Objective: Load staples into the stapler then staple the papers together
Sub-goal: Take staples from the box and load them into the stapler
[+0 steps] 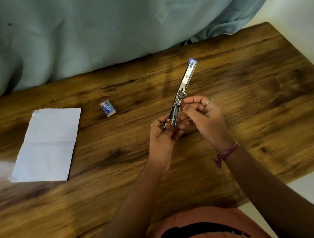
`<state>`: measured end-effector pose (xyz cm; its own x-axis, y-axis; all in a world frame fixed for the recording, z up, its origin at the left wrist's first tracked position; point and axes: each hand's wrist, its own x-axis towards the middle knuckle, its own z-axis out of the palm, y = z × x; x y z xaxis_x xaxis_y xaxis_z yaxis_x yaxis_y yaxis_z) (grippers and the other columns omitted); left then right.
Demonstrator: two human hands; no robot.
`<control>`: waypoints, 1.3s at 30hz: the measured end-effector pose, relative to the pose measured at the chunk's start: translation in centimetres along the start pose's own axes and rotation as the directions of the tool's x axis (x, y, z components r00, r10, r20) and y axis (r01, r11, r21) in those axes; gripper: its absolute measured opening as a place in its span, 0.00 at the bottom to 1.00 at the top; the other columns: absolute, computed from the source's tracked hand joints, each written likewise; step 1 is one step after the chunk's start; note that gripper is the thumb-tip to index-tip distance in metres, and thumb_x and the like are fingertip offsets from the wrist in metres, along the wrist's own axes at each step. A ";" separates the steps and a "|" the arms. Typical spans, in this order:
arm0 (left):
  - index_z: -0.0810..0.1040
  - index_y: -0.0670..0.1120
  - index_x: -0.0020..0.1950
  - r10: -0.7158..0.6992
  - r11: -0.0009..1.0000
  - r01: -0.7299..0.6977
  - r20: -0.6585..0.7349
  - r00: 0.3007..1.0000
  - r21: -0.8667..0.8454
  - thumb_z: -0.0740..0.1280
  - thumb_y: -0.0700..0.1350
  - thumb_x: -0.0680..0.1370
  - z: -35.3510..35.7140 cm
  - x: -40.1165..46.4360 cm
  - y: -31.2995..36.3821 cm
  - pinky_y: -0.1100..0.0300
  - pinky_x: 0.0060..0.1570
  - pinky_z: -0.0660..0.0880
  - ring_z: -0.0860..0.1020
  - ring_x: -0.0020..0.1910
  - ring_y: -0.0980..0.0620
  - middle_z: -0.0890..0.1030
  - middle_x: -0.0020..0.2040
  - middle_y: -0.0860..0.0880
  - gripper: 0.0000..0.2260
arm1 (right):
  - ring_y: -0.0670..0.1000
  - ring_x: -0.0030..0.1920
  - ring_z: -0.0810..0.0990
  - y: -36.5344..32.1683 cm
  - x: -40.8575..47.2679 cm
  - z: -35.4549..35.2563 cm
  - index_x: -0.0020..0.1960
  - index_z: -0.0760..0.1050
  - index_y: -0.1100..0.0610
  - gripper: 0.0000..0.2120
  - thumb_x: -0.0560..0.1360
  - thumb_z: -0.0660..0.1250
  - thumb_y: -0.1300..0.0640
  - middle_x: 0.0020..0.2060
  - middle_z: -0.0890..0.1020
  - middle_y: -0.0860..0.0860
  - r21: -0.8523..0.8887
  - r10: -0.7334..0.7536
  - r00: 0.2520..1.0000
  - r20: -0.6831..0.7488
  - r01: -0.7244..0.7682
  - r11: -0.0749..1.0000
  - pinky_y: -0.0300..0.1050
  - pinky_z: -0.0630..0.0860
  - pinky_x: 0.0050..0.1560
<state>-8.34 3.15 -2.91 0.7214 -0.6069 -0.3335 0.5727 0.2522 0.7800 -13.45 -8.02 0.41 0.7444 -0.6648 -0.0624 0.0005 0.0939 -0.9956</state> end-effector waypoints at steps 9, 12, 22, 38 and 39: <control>0.72 0.43 0.60 -0.005 0.999 0.005 0.025 1.000 -0.032 0.55 0.32 0.81 -0.1 0.0 0.1 0.62 0.45 0.79 0.82 0.44 0.53 0.85 0.46 0.48 0.12 | 0.48 0.41 0.85 0.5 0.1 -0.4 0.56 0.78 0.51 0.13 0.74 0.69 0.63 0.42 0.86 0.49 -0.057 -0.070 0.995 0.067 0.074 0.996 0.36 0.79 0.39; 0.71 0.43 0.60 0.007 0.999 -0.006 0.020 1.000 -0.032 0.55 0.32 0.81 0.0 0.0 0.1 0.62 0.44 0.79 0.82 0.43 0.53 0.85 0.46 0.48 0.11 | 0.46 0.38 0.84 0.6 0.2 -0.2 0.54 0.80 0.54 0.12 0.73 0.69 0.65 0.40 0.86 0.49 -0.001 -0.036 0.999 0.034 0.036 0.999 0.34 0.78 0.39; 0.71 0.43 0.60 0.045 0.999 -0.046 0.034 0.998 0.008 0.56 0.33 0.82 -0.2 0.0 0.0 0.61 0.46 0.78 0.82 0.43 0.54 0.85 0.45 0.49 0.11 | 0.45 0.36 0.84 0.0 0.2 0.0 0.48 0.80 0.57 0.07 0.72 0.71 0.64 0.36 0.85 0.47 -0.061 -0.076 0.997 0.013 0.076 0.995 0.32 0.76 0.34; 0.73 0.45 0.58 0.046 0.998 -0.047 0.037 0.998 0.045 0.56 0.33 0.82 -0.2 0.0 -0.5 0.57 0.50 0.78 0.82 0.45 0.53 0.81 0.49 0.43 0.11 | 0.43 0.30 0.78 -1.7 0.3 -0.3 0.52 0.81 0.51 0.09 0.72 0.70 0.52 0.34 0.82 0.45 -0.736 -0.326 0.938 0.121 0.305 0.604 0.44 0.77 0.33; 0.73 0.45 0.58 0.044 0.998 -0.045 0.039 0.998 0.036 0.56 0.33 0.81 -0.1 0.0 -0.5 0.57 0.50 0.78 0.82 0.45 0.53 0.81 0.49 0.44 0.11 | 0.41 0.28 0.77 -1.7 0.4 -0.3 0.51 0.81 0.50 0.09 0.72 0.70 0.51 0.33 0.81 0.43 -0.734 -0.314 0.943 0.111 0.291 0.613 0.39 0.75 0.30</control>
<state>-8.59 3.14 -3.36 0.7302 -0.6241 -0.2781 0.5248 0.2518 0.8131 -13.38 -8.65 2.02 0.7758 -0.5741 0.2620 -0.2735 -0.6800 -0.6803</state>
